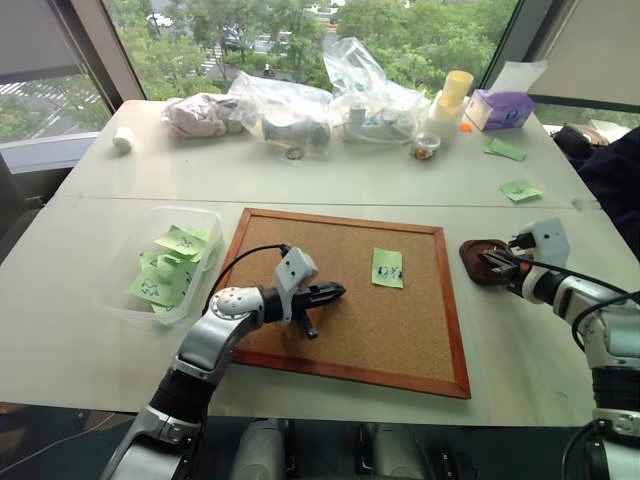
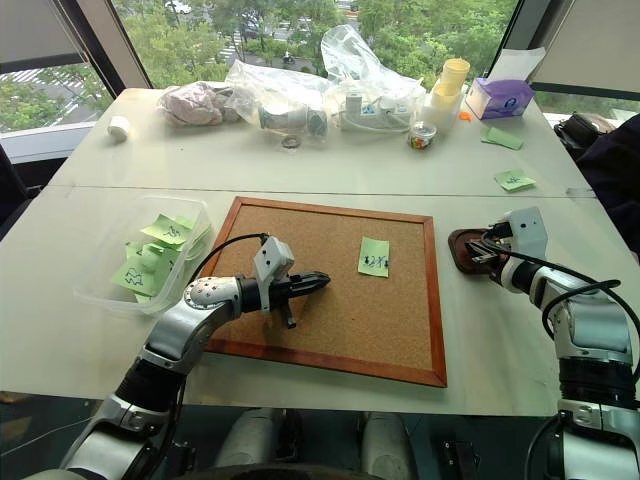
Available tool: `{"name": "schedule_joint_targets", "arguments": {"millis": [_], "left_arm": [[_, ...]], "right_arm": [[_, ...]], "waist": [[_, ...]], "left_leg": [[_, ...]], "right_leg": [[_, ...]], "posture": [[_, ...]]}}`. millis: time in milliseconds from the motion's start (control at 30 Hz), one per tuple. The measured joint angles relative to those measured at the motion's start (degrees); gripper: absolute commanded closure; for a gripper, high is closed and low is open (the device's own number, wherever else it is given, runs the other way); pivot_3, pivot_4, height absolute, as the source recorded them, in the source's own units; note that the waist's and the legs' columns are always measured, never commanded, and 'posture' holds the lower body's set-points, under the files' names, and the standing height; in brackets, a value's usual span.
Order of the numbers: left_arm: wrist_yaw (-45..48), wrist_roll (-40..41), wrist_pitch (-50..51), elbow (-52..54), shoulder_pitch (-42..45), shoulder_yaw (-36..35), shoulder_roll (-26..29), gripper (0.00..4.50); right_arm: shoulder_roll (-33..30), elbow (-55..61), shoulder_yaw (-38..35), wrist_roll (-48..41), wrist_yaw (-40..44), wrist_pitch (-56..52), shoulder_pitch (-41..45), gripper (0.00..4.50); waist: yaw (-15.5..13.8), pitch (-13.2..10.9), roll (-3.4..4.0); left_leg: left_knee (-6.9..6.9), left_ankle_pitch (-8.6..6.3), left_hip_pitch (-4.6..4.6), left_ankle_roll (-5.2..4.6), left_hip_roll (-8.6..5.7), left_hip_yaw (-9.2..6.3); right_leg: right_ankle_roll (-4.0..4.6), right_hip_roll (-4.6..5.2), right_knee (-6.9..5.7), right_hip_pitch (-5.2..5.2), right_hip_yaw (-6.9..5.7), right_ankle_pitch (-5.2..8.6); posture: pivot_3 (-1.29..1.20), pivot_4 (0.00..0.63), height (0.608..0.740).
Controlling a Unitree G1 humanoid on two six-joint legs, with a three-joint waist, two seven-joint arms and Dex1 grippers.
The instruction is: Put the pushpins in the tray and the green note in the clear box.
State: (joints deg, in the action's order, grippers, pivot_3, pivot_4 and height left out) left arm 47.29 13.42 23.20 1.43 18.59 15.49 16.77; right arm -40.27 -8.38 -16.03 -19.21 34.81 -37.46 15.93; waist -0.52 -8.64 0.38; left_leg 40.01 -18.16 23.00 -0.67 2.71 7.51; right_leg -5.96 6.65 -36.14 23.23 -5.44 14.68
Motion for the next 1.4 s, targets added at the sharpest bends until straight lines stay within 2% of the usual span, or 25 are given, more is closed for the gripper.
{"name": "schedule_joint_targets", "arguments": {"millis": [100,500,667,767,867,1167,1400], "left_arm": [[-0.01,-0.22,-0.01,0.00,-0.02,-0.01,0.00,4.50],[0.09,-0.25,-0.01,-0.03,0.00,-0.02,0.02,4.50],[0.11,-0.27,-0.02,-0.10,0.06,-0.02,-0.03,4.50],[0.07,-0.28,-0.04,-0.14,0.17,0.04,-0.17,4.50],[0.06,-0.28,-0.04,-0.11,0.14,0.05,-0.21,4.50],[-0.12,-0.33,-0.07,0.14,-0.13,-0.02,-0.12,4.50],[-0.27,-0.38,-0.08,0.42,-0.30,-0.07,-0.03,4.50]], "right_arm": [[-0.01,0.32,-0.03,-0.10,-0.27,-0.11,0.00,1.01],[-2.29,16.31,-0.44,-5.66,2.25,-7.44,0.32,1.01],[-1.83,25.56,3.93,-9.67,4.95,-10.78,0.04,1.01],[-0.67,27.50,6.96,-10.42,5.01,-11.16,-0.04,1.85],[0.12,27.56,9.11,-10.22,4.49,-11.04,-0.04,3.18],[1.65,25.13,14.77,-6.81,3.59,-8.96,-1.39,3.18],[2.51,22.60,15.68,-5.22,3.50,-7.07,-1.39,3.18]], "waist": [[0.01,0.01,0.02],[-0.02,0.05,0.08],[-0.02,0.05,0.08],[-0.03,0.05,0.08],[-0.06,0.05,0.08],[-0.02,0.05,0.08],[-0.01,0.05,0.08]], "left_leg": [[0.00,0.00,-0.01,0.00,0.00,0.00],[0.00,-0.02,0.00,-0.03,0.03,-0.04],[0.00,-0.17,0.00,-0.29,0.06,-0.07],[0.00,-0.18,0.01,-0.31,0.06,-0.07],[0.01,-0.15,0.02,-0.26,0.04,-0.06],[0.01,-0.15,0.02,-0.25,0.02,-0.05],[0.00,-0.15,0.02,-0.25,0.02,-0.05]], "right_leg": [[0.00,0.00,-0.01,0.00,0.00,0.00],[0.00,0.01,0.00,0.00,0.01,0.00],[0.01,0.02,0.01,0.00,0.01,0.00],[0.01,0.05,0.01,0.01,0.01,0.00],[0.01,0.06,0.01,0.01,0.00,0.01],[0.01,0.05,0.01,0.02,0.00,0.01],[0.01,0.05,0.01,0.03,0.00,0.01]], "posture": [[0.00,0.150,0.740],[0.00,0.150,0.740],[0.00,0.150,0.740],[0.00,0.150,0.740],[0.00,0.150,0.740],[0.00,0.150,0.740],[0.00,0.150,0.740]]}}
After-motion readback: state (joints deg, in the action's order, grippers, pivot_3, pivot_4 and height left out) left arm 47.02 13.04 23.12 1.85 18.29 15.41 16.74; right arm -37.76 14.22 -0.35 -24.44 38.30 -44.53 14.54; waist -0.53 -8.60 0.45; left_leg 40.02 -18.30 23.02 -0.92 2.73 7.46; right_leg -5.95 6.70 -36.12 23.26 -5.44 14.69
